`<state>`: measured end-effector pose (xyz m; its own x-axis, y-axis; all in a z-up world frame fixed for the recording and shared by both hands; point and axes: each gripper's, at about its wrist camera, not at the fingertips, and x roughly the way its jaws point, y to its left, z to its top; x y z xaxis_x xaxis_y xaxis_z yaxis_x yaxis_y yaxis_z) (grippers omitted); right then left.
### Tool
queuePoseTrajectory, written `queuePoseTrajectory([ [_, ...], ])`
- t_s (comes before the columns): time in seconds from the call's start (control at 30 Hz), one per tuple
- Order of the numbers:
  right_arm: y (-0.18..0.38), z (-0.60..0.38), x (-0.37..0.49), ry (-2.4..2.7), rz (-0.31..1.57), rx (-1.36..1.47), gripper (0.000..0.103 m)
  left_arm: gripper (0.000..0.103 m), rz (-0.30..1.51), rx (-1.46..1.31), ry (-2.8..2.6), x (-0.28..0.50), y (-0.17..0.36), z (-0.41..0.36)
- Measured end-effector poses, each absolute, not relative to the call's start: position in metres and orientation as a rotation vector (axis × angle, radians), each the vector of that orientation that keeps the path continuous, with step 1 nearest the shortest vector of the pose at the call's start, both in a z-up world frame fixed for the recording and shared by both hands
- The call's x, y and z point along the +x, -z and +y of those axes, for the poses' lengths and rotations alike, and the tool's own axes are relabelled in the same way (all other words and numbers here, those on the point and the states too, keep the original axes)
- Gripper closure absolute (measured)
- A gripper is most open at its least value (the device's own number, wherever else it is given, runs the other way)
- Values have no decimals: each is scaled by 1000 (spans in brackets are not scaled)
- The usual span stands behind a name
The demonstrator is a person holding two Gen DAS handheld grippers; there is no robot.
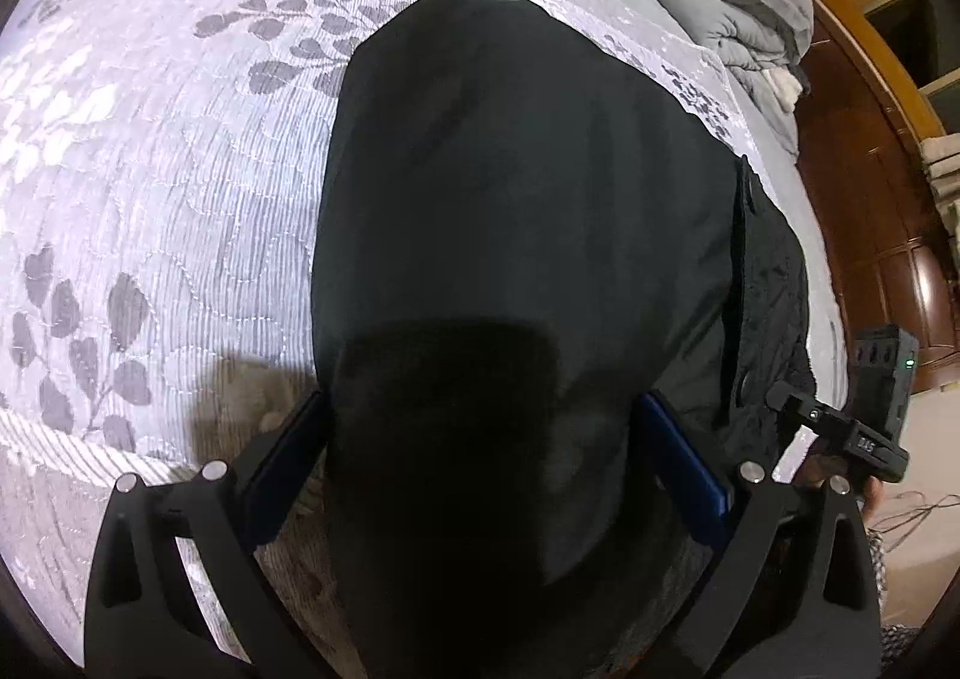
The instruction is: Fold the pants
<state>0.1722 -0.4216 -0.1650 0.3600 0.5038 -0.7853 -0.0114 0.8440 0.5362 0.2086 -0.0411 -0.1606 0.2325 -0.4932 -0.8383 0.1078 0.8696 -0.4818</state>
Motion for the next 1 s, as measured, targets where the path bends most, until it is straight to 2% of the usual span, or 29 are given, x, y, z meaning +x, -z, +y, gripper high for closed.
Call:
queuePoseTrajectory([
  [0.57, 179, -418, 183, -371, 1200, 537, 10, 2, 1319, -390, 434, 217, 171, -48],
  [0.7, 180, -414, 185, -384, 1205, 542, 12, 2, 1327, -396, 447, 221, 170, -51],
  [0.83, 176, -415, 182, -395, 1195, 535, 28, 4, 1320, -397, 454, 220, 170, -50],
  [0.87, 174, -416, 179, -397, 1189, 538, 35, 5, 1321, -397, 452, 221, 169, -50],
  [0.9, 172, -416, 178, -400, 1183, 535, 43, 7, 1323, -396, 451, 217, 170, -44],
  [1.0, 159, -409, 174, -404, 1155, 482, 54, 17, 1324, -396, 450, 217, 167, -43],
])
